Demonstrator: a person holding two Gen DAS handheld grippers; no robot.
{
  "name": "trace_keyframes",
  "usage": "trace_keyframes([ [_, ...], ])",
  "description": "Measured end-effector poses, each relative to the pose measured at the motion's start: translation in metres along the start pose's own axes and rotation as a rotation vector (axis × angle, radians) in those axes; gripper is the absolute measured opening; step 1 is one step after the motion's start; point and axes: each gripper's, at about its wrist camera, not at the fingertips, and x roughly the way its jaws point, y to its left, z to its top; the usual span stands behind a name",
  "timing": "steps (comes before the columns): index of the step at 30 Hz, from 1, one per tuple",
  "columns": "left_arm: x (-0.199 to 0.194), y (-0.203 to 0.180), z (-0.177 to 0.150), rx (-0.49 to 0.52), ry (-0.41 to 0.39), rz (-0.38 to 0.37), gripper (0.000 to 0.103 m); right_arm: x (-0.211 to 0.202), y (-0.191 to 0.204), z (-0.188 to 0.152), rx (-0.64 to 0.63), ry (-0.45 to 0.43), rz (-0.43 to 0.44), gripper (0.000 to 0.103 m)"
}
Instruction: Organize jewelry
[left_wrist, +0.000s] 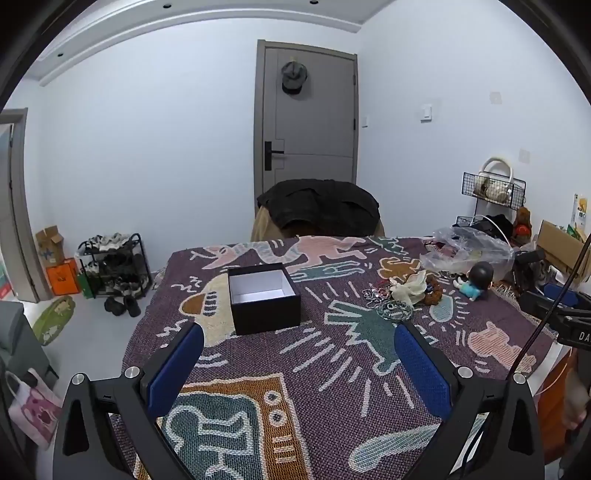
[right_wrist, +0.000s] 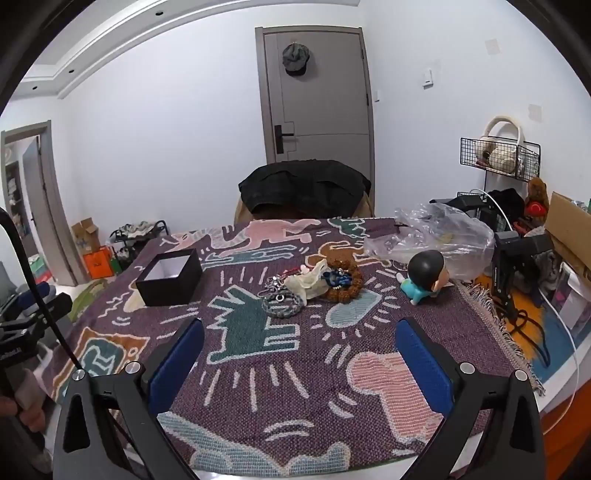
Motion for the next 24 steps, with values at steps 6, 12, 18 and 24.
trace_keyframes([
  [6,0.0004,-0.0011,0.0001,0.003,-0.004,0.001,0.103,-0.0010,-0.0012,0.0016,0.000,-0.007,-0.002,0.103],
  [12,-0.0003,0.0016,-0.0011,-0.010,-0.009,-0.010,0.103,-0.0019,-0.0011,0.0018,-0.002,-0.014,-0.004,0.103],
  [18,0.0031,0.0059,0.0009,-0.035,0.007,-0.016,0.103,0.0007,0.0000,0.0006,-0.001,-0.006,0.006,0.103],
  [24,0.0014,0.0070,0.0017,-0.038,0.003,-0.019,0.103,-0.0008,0.0007,0.0015,0.001,-0.016,0.011,0.103],
])
